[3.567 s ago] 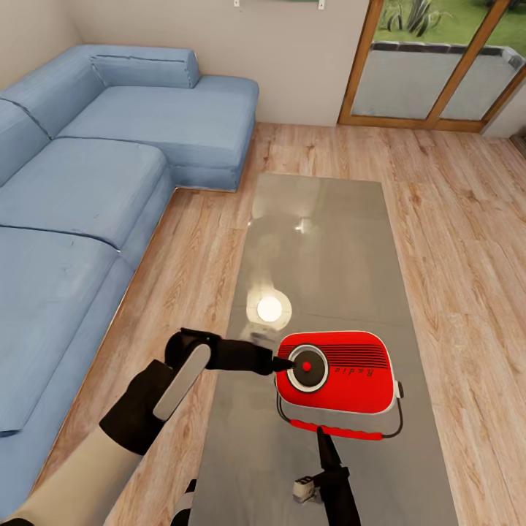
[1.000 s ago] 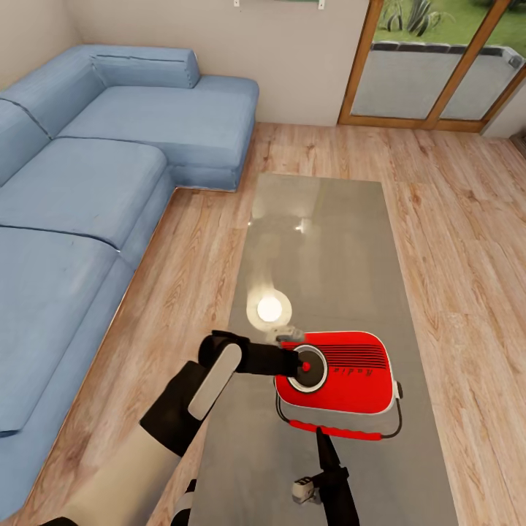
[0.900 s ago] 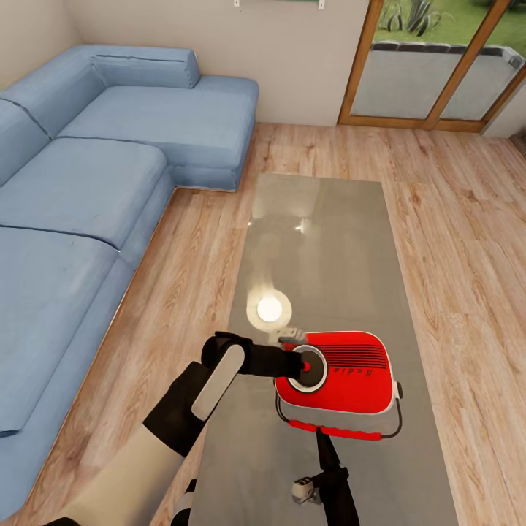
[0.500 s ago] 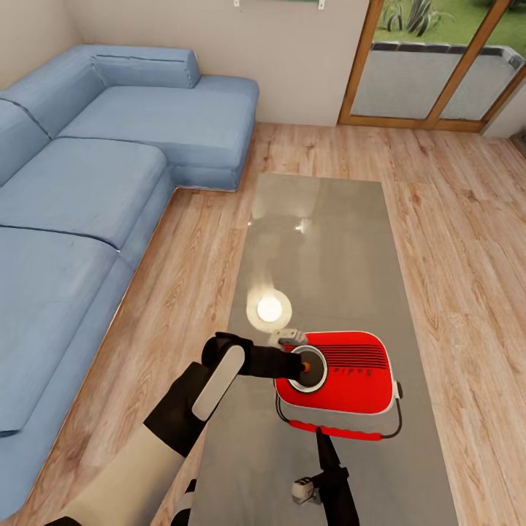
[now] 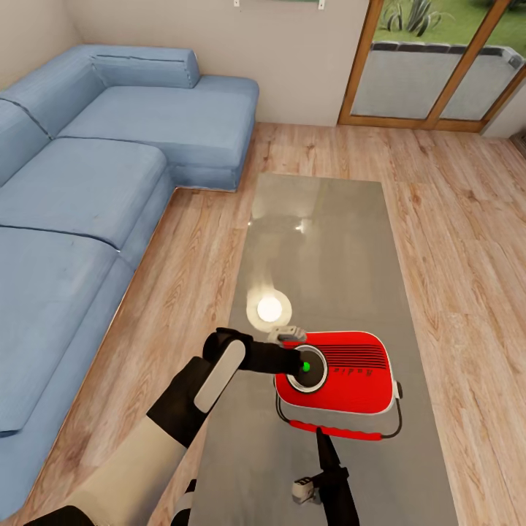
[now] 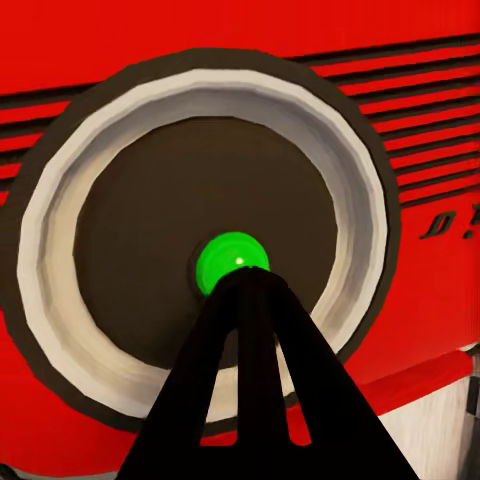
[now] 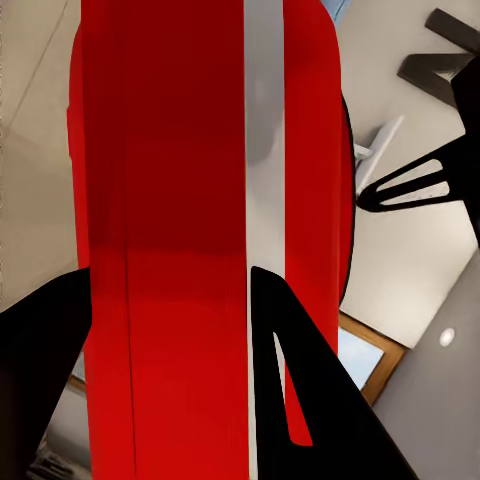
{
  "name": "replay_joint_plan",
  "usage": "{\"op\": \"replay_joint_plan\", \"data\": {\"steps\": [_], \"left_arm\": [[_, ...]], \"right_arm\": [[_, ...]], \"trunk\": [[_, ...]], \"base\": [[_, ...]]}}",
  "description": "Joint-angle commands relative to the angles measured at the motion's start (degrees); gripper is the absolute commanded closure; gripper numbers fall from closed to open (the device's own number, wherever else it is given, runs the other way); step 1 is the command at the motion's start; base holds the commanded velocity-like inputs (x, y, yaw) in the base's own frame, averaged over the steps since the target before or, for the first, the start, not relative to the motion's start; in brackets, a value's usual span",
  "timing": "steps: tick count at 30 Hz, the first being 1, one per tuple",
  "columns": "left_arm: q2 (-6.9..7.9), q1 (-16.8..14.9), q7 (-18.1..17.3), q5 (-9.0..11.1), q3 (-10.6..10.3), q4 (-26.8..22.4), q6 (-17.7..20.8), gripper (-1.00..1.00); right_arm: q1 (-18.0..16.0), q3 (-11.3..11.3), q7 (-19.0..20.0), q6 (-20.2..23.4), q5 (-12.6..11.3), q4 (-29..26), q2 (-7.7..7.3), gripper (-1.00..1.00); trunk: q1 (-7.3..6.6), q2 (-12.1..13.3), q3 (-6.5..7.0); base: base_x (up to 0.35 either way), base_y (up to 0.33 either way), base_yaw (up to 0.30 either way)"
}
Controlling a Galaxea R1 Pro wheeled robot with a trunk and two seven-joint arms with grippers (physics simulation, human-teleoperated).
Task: Turn on the radio receiver that's on the table in the living room.
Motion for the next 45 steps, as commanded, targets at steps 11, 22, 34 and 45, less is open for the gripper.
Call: {"op": "replay_joint_plan", "data": {"steps": [11,22,34,45], "left_arm": [[0.01,0.0,-0.3,3.2,0.0,-6.9,0.4,1.0],[0.64,-0.1,-0.4,8.4,-0.1,-11.0,0.4,1.0],[4.23,-0.1,-1.1,14.0,1.8,-11.9,0.4,1.0],[8.36,-0.1,-5.4,14.1,10.1,-11.9,0.3,1.0]], "right_arm": [[0.0,-0.7,3.2,-1.1,-2.4,0.1,0.01,1.0],[0.0,-4.2,10.2,-5.2,-2.6,-0.6,-0.6,1.0],[0.2,-21.3,37.4,5.4,1.8,-39.7,-8.67,1.0],[-4.8,-32.8,63.5,6.2,3.1,-51.1,-11.67,1.0]], "trunk": [[0.0,0.0,0.0],[0.0,0.0,0.0],[0.0,0.0,0.0],[0.0,0.0,0.0]], "base": [[0.0,0.0,0.0],[0.0,0.0,0.0],[0.0,0.0,0.0],[0.0,0.0,0.0]]}}
